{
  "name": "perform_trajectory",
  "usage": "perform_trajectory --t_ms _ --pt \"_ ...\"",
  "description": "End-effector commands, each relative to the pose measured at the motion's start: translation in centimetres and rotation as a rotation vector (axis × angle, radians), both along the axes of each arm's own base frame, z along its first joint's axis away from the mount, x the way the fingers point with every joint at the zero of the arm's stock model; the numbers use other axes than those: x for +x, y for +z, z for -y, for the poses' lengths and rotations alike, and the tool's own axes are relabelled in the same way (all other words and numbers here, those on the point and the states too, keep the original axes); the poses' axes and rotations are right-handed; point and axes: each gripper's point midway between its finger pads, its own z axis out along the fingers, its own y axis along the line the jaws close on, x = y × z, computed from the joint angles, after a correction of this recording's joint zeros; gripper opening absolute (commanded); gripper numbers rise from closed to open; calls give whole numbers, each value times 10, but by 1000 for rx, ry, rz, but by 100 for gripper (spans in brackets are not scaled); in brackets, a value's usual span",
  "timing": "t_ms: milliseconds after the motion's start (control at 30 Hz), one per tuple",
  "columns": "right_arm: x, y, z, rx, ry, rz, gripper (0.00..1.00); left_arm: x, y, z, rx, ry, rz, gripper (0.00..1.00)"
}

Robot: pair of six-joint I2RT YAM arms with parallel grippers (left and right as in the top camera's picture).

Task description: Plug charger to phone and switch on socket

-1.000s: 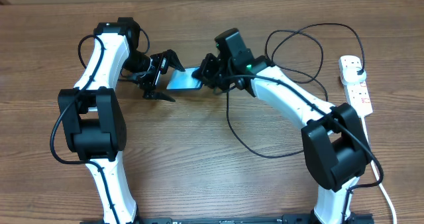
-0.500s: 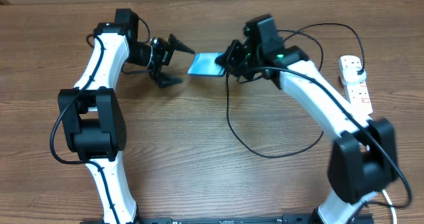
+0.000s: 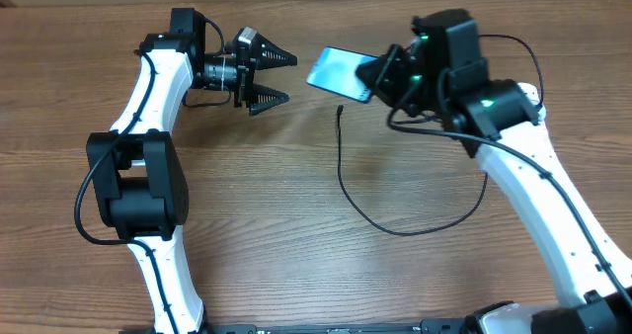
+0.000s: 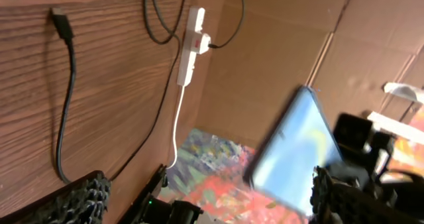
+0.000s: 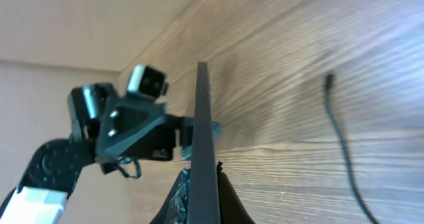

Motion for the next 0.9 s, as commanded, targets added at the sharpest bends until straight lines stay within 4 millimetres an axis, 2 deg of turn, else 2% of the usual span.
perform_trajectory --t_ms 0,233,400,633,867 --pt "0 14 11 28 -9 18 4 -4 41 3 -41 -27 151 100" --pt "-2 23 10 33 32 63 4 -18 82 6 -3 -31 267 100" --pt "8 38 7 96 -1 133 4 -24 96 6 64 -10 300 100" --pt "31 43 -1 333 -133 152 4 -14 98 4 86 55 208 100" --pt "42 44 -3 528 -376 25 4 9 113 5 56 123 202 100"
